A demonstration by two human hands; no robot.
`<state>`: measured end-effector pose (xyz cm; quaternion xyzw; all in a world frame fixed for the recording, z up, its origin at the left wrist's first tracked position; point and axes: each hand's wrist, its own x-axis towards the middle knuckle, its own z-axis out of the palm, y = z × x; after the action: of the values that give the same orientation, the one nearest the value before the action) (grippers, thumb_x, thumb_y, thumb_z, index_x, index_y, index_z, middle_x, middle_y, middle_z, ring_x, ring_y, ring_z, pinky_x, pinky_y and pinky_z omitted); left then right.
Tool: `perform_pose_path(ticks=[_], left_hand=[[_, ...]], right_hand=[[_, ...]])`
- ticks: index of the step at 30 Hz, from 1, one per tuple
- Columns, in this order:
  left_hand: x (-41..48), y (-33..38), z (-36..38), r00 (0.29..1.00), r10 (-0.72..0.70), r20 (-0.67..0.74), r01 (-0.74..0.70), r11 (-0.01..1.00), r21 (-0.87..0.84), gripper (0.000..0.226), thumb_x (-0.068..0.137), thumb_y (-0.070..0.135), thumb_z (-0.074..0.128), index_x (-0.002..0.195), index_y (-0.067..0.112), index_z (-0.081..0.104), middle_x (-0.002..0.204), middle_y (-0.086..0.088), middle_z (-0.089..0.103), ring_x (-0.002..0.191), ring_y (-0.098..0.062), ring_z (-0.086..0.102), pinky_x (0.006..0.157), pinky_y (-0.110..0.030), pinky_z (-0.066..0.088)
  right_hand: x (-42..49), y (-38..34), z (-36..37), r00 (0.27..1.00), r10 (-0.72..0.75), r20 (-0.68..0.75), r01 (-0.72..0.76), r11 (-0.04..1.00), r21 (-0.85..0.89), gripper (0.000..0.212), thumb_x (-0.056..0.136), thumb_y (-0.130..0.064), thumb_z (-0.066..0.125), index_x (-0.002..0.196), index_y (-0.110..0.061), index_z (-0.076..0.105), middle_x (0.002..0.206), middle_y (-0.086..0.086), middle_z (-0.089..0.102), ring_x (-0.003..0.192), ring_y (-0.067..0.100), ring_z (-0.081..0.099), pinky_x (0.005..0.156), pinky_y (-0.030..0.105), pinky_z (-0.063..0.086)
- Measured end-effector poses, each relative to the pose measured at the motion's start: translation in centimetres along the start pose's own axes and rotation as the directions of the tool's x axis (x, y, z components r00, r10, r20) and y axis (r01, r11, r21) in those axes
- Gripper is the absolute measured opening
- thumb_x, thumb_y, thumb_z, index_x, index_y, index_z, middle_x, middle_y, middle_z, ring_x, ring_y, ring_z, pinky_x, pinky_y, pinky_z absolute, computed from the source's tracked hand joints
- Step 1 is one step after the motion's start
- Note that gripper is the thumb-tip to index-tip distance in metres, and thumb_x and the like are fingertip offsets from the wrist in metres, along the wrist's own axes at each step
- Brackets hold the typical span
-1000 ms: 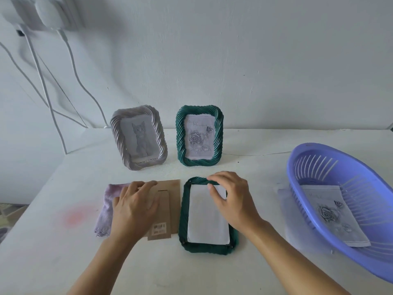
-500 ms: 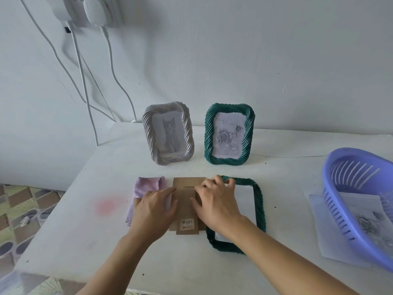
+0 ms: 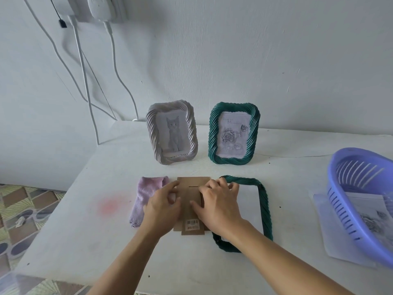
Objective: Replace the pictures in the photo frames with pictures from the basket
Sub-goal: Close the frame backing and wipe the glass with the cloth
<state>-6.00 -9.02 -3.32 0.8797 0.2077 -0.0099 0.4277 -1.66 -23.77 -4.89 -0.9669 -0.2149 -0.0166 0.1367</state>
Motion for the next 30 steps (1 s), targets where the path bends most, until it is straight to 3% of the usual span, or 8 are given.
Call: perform_pose_path(ticks=[4,6,9,13,19,24,27,30], left_hand=[[0.0,-1.1,0.0,0.999,0.050,0.001,-0.050,0.994,0.100,0.038,0.094,0.017,0.052,0.129,0.028,0.063,0.074,0.012,0.061,0.066,-0.002,0.054,0.064,-0.021,0.044],[0.2,-1.5,-0.3,0.998,0.061,-0.001,-0.060,0.992,0.111,0.041,0.096,0.010,0.047,0.132,0.025,0.061,0.084,0.018,0.066,0.062,0.003,0.053,0.055,-0.011,0.038],[0.4,-1.8,-0.7,0.998,0.057,0.013,-0.058,0.991,0.117,0.047,0.096,0.004,0.040,0.135,0.021,0.058,0.115,0.010,0.070,0.069,-0.003,0.055,0.056,-0.008,0.039],[0.2,-2.2,-1.1,0.995,0.099,0.008,-0.098,0.982,0.164,0.044,0.096,0.003,0.041,0.131,0.018,0.063,0.105,-0.006,0.072,0.078,-0.011,0.053,0.063,-0.002,0.037],[0.6,-2.1,-1.6,0.997,0.059,0.040,-0.062,0.995,0.078,0.040,0.097,0.011,0.047,0.133,0.024,0.061,0.106,0.016,0.068,0.074,0.010,0.059,0.059,-0.012,0.049],[0.7,-1.6,-1.7,0.997,0.060,0.052,-0.061,0.998,0.029,0.018,0.094,0.012,0.053,0.103,0.022,0.065,0.089,-0.007,0.072,0.074,-0.025,0.066,0.063,-0.040,0.057],[0.8,-1.5,-1.5,0.996,0.075,0.048,-0.076,0.997,0.020,0.014,0.096,0.015,0.056,0.101,0.025,0.065,0.068,-0.004,0.063,0.061,-0.020,0.057,0.055,-0.025,0.048],[0.8,-1.6,-1.4,0.996,0.084,-0.015,-0.085,0.996,-0.041,0.043,0.093,0.013,0.063,0.132,0.031,0.059,0.078,0.007,0.068,0.067,-0.001,0.061,0.055,-0.007,0.043]], right_hand=[[0.2,-0.6,-0.2,1.000,0.004,-0.013,-0.005,1.000,-0.020,0.047,0.083,-0.071,0.046,0.101,-0.029,0.058,0.094,-0.006,0.066,0.100,0.024,0.049,0.079,0.043,0.025],[0.3,-1.0,-0.1,1.000,0.010,0.006,-0.009,0.997,-0.077,0.055,0.079,-0.078,0.044,0.097,-0.029,0.059,0.092,-0.004,0.064,0.097,0.025,0.047,0.078,0.043,0.024],[0.5,-1.7,0.0,0.999,0.024,0.043,-0.018,0.989,-0.145,0.056,0.077,-0.078,0.048,0.099,-0.028,0.060,0.093,0.000,0.061,0.099,0.026,0.044,0.081,0.045,0.023],[0.7,-2.1,0.2,0.997,0.070,0.023,-0.067,0.992,-0.109,0.048,0.073,-0.073,0.051,0.087,-0.027,0.054,0.085,0.000,0.059,0.091,0.026,0.046,0.079,0.045,0.024],[0.7,-2.0,0.5,0.989,0.148,-0.009,-0.147,0.988,0.054,0.050,0.067,-0.072,0.048,0.094,-0.030,0.056,0.092,-0.008,0.063,0.090,0.023,0.053,0.079,0.041,0.028],[0.1,-1.7,0.6,0.983,0.181,-0.031,-0.174,0.970,0.172,0.053,0.064,-0.074,0.050,0.096,-0.033,0.060,0.087,-0.011,0.060,0.088,0.016,0.057,0.082,0.039,0.029],[-0.3,-1.6,0.9,0.978,0.186,-0.094,-0.161,0.961,0.225,0.051,0.067,-0.072,0.051,0.099,-0.035,0.064,0.087,-0.014,0.059,0.090,0.012,0.057,0.084,0.037,0.029],[-0.5,-1.3,1.0,0.980,0.174,-0.097,-0.144,0.955,0.258,0.050,0.070,-0.072,0.052,0.104,-0.036,0.064,0.094,-0.015,0.058,0.097,0.013,0.055,0.088,0.037,0.026]])
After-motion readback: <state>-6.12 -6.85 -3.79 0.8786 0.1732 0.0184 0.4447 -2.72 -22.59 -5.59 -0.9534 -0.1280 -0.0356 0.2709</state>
